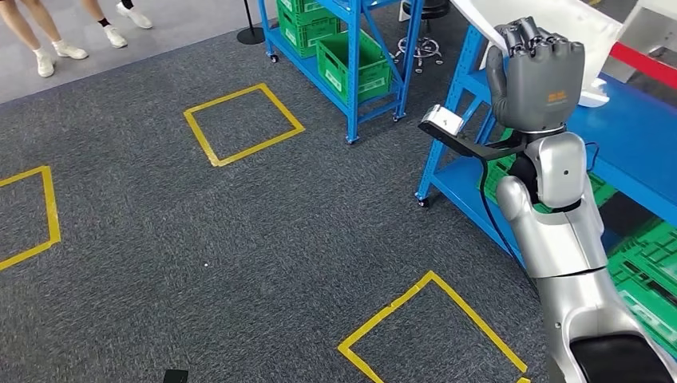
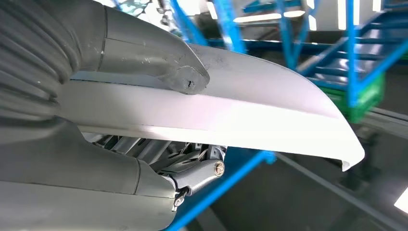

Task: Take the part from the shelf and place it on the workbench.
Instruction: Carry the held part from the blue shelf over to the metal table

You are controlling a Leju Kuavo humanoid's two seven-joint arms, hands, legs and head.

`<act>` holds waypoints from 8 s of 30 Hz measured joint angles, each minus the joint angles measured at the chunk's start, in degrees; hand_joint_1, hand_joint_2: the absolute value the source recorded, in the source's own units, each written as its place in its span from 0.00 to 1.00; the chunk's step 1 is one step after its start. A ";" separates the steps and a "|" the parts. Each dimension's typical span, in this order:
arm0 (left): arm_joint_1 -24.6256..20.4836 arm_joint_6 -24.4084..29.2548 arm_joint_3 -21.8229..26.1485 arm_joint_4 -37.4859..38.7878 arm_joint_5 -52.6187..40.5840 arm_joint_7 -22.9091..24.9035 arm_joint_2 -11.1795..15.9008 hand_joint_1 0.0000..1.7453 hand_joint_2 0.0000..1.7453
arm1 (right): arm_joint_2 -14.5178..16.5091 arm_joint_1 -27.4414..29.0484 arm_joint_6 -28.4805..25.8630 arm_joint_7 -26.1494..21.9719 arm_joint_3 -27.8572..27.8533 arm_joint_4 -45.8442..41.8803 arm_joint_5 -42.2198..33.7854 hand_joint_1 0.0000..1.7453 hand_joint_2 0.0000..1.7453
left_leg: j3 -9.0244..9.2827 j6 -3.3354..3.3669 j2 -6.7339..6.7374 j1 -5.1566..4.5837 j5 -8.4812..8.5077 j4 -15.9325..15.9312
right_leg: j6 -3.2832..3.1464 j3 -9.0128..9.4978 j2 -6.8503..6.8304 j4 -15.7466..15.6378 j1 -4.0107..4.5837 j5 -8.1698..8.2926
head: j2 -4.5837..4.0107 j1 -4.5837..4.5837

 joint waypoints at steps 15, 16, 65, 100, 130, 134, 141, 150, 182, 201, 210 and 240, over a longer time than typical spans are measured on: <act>0.29 0.25 0.11 0.02 0.65 -0.51 0.07 0.00 1.00 | 2.32 -0.27 0.56 0.74 1.61 0.90 1.85 1.00 1.00 | -0.24 1.55 -10.48 0.31 0.14 0.02 | 1.04 -2.82 10.22 2.21 -0.77 0.89 | 0.00 0.52; 0.35 0.25 0.11 0.03 0.65 -0.54 0.08 0.00 1.00 | 2.45 -0.23 0.65 0.90 1.73 0.90 2.00 1.00 1.00 | -0.48 1.10 -11.13 0.39 0.27 -0.02 | 0.93 -2.47 10.67 1.43 -0.68 0.84 | 0.00 0.52; -0.08 -0.34 0.13 -0.04 -0.23 -0.52 0.08 0.00 1.00 | 1.89 -4.04 2.92 -3.65 3.21 4.68 0.82 1.00 1.00 | 1.14 1.76 -1.27 -0.34 -0.47 -0.76 | 0.60 -1.20 -0.40 1.10 0.40 0.11 | 0.00 0.10; 0.08 -0.36 0.40 0.02 -1.31 0.04 0.41 0.00 1.00 | -0.62 -6.45 3.50 -4.23 8.10 6.91 -3.43 1.00 1.00 | 0.86 2.72 -4.53 0.25 0.30 -0.90 | 1.83 -7.47 5.75 14.35 -0.14 -6.02 | 0.00 0.28; -0.32 -2.11 0.84 -0.04 -2.27 0.15 0.90 0.00 1.00 | -2.09 -4.67 4.10 -2.91 9.57 2.76 -2.59 1.00 1.00 | 1.01 2.79 -4.22 0.46 0.28 -1.06 | 1.92 -5.97 5.56 12.20 -0.26 -5.51 | 0.00 0.35; -0.09 -5.30 1.34 0.02 -1.14 0.53 1.05 0.00 1.00 | -2.39 -4.08 4.49 -3.01 9.58 2.81 -2.62 1.00 1.00 | 0.93 2.69 -7.52 0.51 0.19 -0.55 | 1.90 -7.02 6.43 11.95 -0.51 -2.40 | 0.00 0.39; 0.75 -13.10 1.71 0.04 -1.29 1.98 3.01 0.00 1.00 | -2.53 -3.96 4.36 -2.76 9.57 2.79 -2.66 1.00 1.00 | -0.30 0.21 -10.62 0.65 0.54 -0.38 | 0.43 -1.91 8.02 0.39 -0.59 1.75 | 0.00 0.34; 2.32 -21.18 5.48 0.04 4.16 1.86 6.33 0.00 1.00 | -3.35 -2.56 4.54 -3.20 9.16 2.76 -3.18 1.00 1.00 | -3.44 -0.62 -3.26 0.62 -2.91 8.25 | -0.60 -1.51 3.02 0.09 -0.46 1.64 | 0.00 -0.02; 3.12 -21.12 9.16 0.00 3.41 -1.10 7.61 0.00 1.00 | -3.69 -3.06 3.81 -3.76 8.16 4.88 -4.22 1.00 1.00 | 3.97 1.18 -5.24 1.74 -3.26 -0.48 | 3.40 -4.77 6.51 3.03 -1.76 2.22 | 0.00 0.76; 3.34 -21.04 9.16 0.03 2.92 -1.42 7.87 0.00 1.00 | -3.45 -1.97 3.88 -3.66 8.02 5.11 -3.81 1.00 1.00 | -4.56 2.26 -3.53 -0.92 4.25 -0.44 | 0.46 6.43 6.73 -0.49 -0.06 -5.59 | 0.00 0.70; 3.49 -21.01 9.48 0.04 2.78 -1.60 7.56 0.00 1.00 | -3.36 -1.13 3.74 -3.21 8.23 5.59 -3.33 1.00 1.00 | 3.00 3.42 -5.05 -0.63 -1.12 -1.83 | 1.47 -7.09 6.55 13.18 0.01 -10.48 | 0.00 0.81; 3.75 -21.11 10.71 0.10 2.35 -2.38 7.10 0.00 1.00 | -2.14 -4.21 3.64 -5.55 9.20 7.46 -3.88 1.00 1.00 | 2.83 3.35 -4.05 -0.07 -1.16 -1.27 | 1.36 -8.14 6.48 15.27 0.11 -9.10 | 0.00 0.59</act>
